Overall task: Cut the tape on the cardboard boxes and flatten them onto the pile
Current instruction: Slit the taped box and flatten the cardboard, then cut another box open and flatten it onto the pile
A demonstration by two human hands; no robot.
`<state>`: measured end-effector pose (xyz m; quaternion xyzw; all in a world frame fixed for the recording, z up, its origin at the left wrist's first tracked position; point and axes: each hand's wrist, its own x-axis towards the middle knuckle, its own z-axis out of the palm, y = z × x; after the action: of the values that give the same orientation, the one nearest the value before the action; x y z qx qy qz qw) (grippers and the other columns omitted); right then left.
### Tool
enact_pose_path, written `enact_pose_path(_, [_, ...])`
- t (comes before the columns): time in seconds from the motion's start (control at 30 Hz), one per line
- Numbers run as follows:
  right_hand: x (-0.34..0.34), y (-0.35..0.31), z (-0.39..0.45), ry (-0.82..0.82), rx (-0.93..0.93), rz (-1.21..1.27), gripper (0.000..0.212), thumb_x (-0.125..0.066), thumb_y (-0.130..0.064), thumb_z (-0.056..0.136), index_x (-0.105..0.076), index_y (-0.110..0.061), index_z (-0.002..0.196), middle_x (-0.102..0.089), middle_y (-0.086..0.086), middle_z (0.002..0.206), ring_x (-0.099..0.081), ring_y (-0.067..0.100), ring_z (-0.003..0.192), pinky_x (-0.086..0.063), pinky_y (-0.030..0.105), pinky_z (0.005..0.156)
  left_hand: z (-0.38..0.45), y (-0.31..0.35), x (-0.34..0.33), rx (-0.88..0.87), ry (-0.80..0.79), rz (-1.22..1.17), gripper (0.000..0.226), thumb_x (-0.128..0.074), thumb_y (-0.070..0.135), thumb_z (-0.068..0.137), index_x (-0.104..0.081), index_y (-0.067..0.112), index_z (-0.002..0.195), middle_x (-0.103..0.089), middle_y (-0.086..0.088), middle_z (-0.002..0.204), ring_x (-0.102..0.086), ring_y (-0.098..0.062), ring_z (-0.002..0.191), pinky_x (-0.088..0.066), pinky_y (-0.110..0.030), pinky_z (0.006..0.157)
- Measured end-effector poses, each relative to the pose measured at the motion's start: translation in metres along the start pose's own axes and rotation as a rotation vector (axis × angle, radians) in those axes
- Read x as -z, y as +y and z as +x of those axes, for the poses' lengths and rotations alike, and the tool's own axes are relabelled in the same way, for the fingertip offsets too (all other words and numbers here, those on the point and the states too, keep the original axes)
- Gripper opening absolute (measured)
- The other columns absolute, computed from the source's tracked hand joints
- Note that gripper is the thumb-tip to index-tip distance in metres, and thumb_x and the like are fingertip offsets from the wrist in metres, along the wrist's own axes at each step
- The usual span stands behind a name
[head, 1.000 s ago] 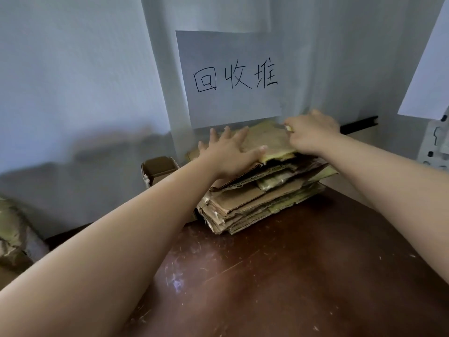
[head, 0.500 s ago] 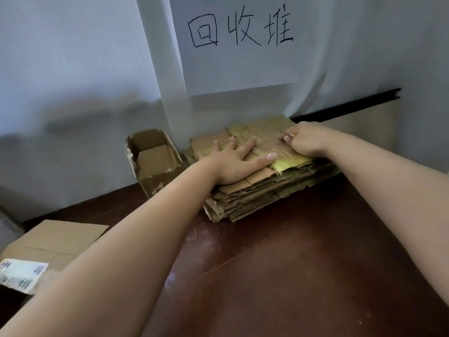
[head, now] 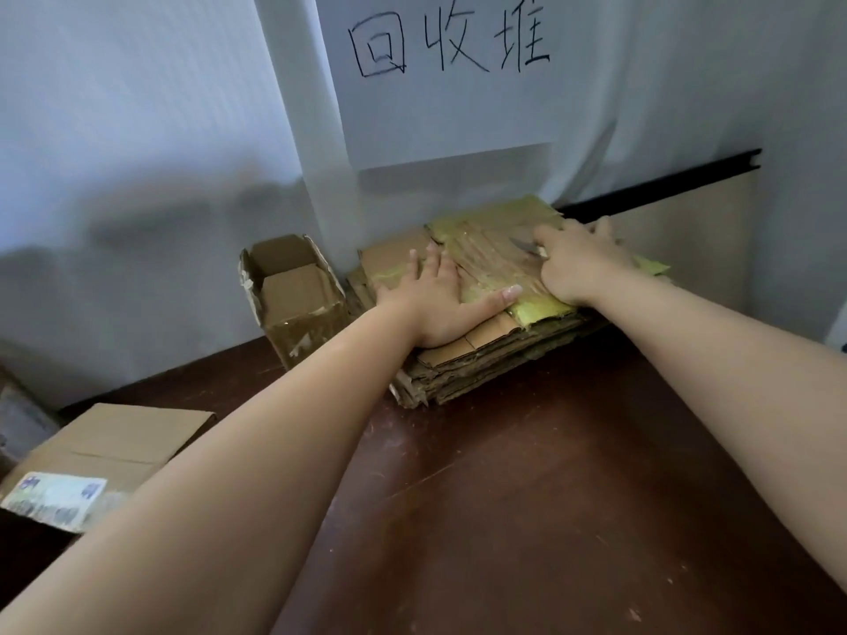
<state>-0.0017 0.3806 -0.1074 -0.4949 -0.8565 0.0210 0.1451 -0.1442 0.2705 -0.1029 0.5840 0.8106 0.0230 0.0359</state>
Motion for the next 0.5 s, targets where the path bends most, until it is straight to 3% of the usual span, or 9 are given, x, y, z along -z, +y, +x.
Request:
enact_pose_path(0.17, [0.023,-0.003,0.000,-0.054,0.051,-0.054,0.048,-0.035,-0.014,0.091,-0.045,-0.035,0.134,-0.048,0.008,0.137,-0.032,0.033,0.122,-0.032,0.046,0.103,-0.001,0.000,0.018,-0.013,0.042,0.106,0.118,-0.017,0.095,0.064,-0.017,0.019,0.154,-0.015,-0.007,0.158,-0.015,-0.034,0.144,-0.022,-0.062,0.111])
enact_pose_path(0.27, [0.028,-0.008,0.002,-0.052,0.146,0.004,0.048,-0.039,-0.016,0.094,-0.043,-0.031,0.139,-0.038,0.007,0.149,-0.030,0.033,0.134,-0.032,0.046,0.108,0.002,0.004,0.031,-0.034,0.042,0.135,0.116,-0.025,0.093,0.067,-0.023,0.014,0.152,-0.020,-0.014,0.156,-0.022,-0.039,0.140,-0.026,-0.053,0.113])
enact_pose_path(0.37, [0.011,-0.008,0.000,-0.079,0.142,0.106,0.047,-0.040,-0.017,0.095,-0.045,-0.033,0.139,-0.045,0.008,0.145,-0.035,0.032,0.135,-0.036,0.044,0.107,0.003,0.005,0.022,-0.059,0.013,0.117,0.112,-0.026,0.088,0.074,-0.014,0.010,0.153,-0.016,-0.015,0.159,-0.018,-0.037,0.144,-0.020,-0.050,0.117])
enact_pose_path(0.5, [0.004,-0.007,0.003,-0.080,0.116,0.115,0.038,-0.041,-0.014,0.095,-0.053,-0.025,0.128,-0.055,0.013,0.132,-0.046,0.034,0.124,-0.042,0.042,0.098,-0.001,0.002,-0.002,-0.016,0.047,0.024,0.110,-0.020,0.088,0.074,-0.007,0.014,0.154,-0.004,-0.004,0.162,-0.001,-0.027,0.149,-0.009,-0.063,0.114])
